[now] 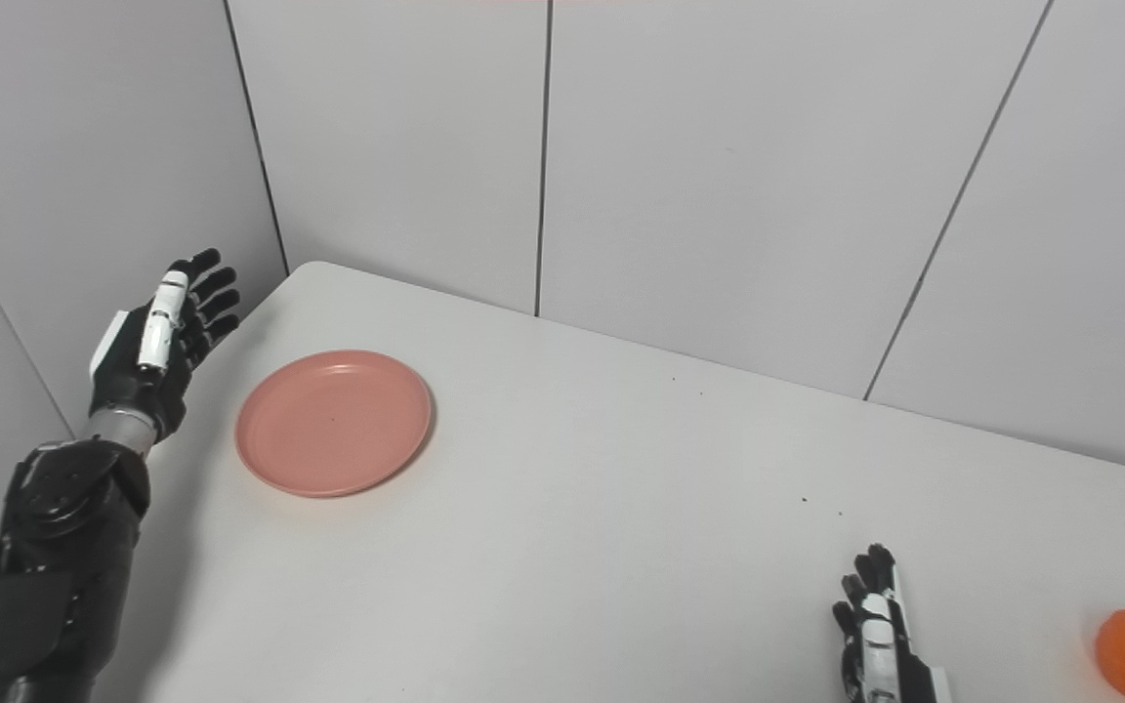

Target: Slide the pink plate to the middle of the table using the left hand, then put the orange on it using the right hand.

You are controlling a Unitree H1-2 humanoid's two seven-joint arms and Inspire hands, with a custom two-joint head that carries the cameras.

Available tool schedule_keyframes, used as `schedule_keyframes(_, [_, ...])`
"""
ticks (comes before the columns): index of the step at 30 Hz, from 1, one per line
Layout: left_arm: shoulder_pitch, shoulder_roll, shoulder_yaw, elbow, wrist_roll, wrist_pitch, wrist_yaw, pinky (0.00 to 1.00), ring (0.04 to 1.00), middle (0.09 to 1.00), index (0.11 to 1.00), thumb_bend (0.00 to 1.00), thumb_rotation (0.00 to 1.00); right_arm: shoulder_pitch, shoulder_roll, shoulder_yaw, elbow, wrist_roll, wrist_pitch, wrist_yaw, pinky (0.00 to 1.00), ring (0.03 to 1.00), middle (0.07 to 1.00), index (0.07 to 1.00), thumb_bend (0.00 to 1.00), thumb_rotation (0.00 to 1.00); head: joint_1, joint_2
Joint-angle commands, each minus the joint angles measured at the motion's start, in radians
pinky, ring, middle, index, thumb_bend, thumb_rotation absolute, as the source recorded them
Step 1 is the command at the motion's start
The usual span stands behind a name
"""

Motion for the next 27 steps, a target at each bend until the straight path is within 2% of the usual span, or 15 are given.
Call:
schedule_keyframes(1, [-0.019,0.033,-0.008,0.001,0.002,-0.039,-0.011,0.91,0.912,0.91,0.891,0.3,1.0,-0.011,-0.003,-0.006,-0.041,0.005,0.009,0.004,1.0,1.0,1.0,1.0,0.17,1.0,0.001,0.002])
schedule_keyframes(13, [-0.026,0.025,-0.017,0.107,-0.002,-0.094,-0.014,0.9,0.894,0.891,0.872,0.29,1.0,-0.012,-0.002,-0.006,-0.044,0.004,0.008,0.004,1.0,1.0,1.0,1.0,0.16,1.0,0.002,0.0])
schedule_keyframes(27, [-0.032,0.032,-0.016,0.172,-0.026,-0.134,-0.024,0.91,0.91,0.901,0.876,0.29,1.0,-0.012,-0.005,-0.007,-0.043,0.003,0.011,0.005,1.0,1.0,1.0,1.0,0.14,1.0,0.003,-0.001])
